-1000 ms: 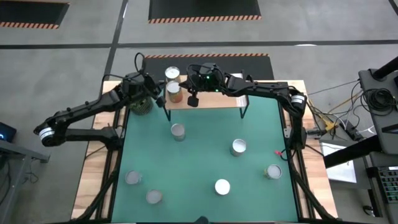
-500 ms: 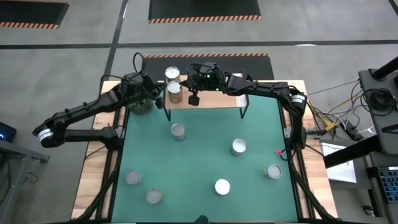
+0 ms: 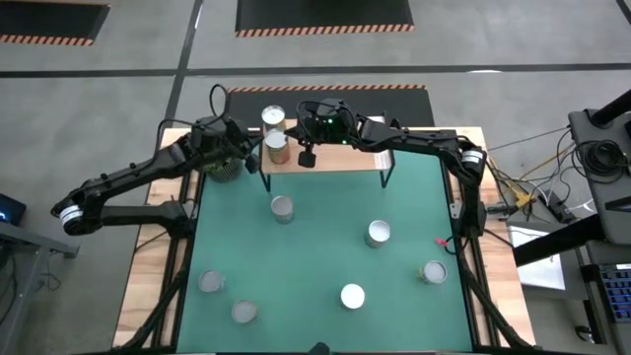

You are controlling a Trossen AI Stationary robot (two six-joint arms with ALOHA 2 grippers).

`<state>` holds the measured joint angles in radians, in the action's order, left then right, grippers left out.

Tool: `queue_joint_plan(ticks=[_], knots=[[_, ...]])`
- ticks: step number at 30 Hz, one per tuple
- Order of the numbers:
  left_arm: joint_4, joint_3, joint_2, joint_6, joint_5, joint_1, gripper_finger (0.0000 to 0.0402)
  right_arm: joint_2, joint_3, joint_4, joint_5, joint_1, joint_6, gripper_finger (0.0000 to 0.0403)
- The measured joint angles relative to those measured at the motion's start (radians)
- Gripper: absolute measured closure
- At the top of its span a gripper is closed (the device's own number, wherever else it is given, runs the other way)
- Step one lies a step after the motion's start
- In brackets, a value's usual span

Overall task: Pick and place cans onto a shelf
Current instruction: Put the big canned pineapple on the shelf aligned with the other big canned oranges

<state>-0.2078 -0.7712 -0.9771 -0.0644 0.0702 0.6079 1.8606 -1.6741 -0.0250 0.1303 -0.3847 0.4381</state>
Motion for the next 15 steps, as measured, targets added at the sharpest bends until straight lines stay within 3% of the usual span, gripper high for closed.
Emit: queue_joint_plan(ticks=[6,15], knots=[[0.0,0.0,0.004,0.003,0.061,0.0,0.0402,0.0,0.0,0.001,0.0,0.0,0.0,0.0394],[0.0,0.0,0.059,0.027,0.062,-0.01,0.0402,-0.07,-0.001,-0.066,0.001,0.0,0.002,0.0394]])
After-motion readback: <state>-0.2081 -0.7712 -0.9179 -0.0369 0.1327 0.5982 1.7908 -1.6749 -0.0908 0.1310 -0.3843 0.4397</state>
